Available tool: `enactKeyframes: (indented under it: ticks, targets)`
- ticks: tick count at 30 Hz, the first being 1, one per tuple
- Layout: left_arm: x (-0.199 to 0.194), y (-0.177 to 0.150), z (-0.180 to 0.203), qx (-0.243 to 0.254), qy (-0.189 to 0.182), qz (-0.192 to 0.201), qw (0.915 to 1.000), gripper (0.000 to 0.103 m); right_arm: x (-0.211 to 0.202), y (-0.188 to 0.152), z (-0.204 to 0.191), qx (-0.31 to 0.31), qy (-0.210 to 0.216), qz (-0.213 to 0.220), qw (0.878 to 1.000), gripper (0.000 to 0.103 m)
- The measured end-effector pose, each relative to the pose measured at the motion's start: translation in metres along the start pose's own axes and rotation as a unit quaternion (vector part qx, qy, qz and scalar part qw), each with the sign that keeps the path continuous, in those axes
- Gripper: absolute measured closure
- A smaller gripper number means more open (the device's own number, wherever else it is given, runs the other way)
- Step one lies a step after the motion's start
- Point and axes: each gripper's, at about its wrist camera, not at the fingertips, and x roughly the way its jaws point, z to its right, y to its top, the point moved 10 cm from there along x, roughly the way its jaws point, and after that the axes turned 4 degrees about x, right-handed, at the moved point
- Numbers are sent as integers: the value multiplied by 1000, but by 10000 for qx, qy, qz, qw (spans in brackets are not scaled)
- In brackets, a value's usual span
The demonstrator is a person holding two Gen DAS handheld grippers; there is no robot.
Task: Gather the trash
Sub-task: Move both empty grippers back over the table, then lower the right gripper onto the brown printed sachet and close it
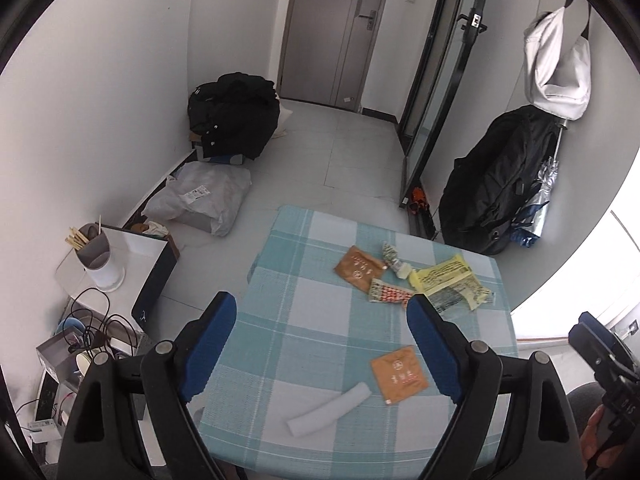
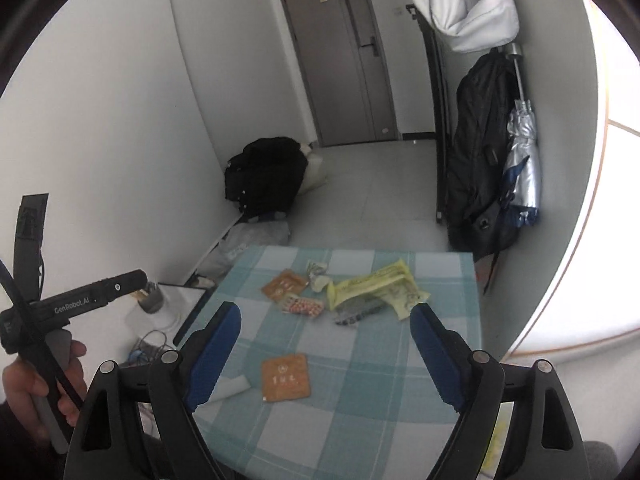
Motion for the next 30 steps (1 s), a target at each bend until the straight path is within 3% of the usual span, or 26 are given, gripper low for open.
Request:
enactKeyframes:
  ticks: [13,30]
  targets:
    - [18,-15,-38,-114,53,32,9999,17,68,-47,-24,-487,16,-791,9957,16]
    - [29,-11,-75,-511,200,90,9985,5,151,-110,-35,-768,-127,-1922,9783,17]
